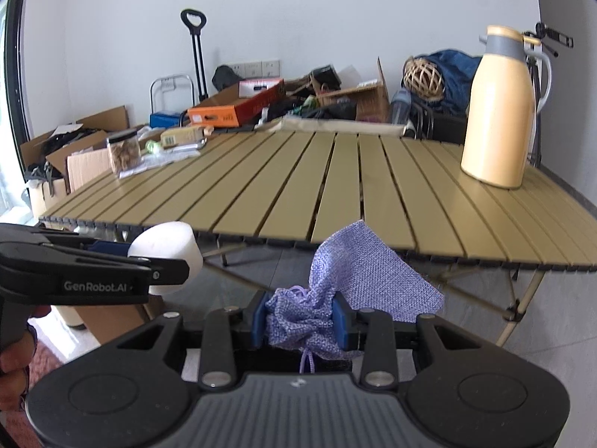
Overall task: Collect trash
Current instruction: 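Lift the pouch and puff off the table and carry both down over the black bin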
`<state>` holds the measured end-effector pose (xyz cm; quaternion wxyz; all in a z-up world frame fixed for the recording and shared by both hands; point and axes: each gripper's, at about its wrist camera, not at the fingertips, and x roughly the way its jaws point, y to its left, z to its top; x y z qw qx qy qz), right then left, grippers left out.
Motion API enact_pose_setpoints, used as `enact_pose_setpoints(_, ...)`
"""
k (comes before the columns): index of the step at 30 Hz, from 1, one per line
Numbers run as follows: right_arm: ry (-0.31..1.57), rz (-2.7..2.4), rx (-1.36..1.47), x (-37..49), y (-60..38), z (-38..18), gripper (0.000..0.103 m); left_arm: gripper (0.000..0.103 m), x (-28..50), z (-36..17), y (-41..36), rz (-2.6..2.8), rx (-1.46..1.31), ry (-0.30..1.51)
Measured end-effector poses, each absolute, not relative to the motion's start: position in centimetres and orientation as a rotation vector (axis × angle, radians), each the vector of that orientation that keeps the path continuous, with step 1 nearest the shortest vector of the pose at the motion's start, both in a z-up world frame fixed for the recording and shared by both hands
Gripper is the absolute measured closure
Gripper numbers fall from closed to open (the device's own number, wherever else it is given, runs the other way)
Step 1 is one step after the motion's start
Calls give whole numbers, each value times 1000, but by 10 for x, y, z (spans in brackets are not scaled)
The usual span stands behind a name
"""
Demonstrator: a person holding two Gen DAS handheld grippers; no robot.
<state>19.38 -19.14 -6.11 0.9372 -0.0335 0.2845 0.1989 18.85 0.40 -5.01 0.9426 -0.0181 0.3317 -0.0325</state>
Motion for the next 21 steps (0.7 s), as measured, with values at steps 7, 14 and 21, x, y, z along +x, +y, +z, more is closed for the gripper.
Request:
enact_pose_setpoints(7, 664, 415, -52, 194, -191, -95, 69, 49, 189, -85, 4, -49, -47, 785)
enact_pose_setpoints(14, 752, 413, -36, 199, -190, -130, 69, 49, 195, -115, 3, -29, -36, 881)
enact_pose_setpoints(21, 831, 404, -11, 209, -191, -162, 69, 49, 205, -147, 5, -13, -36, 994)
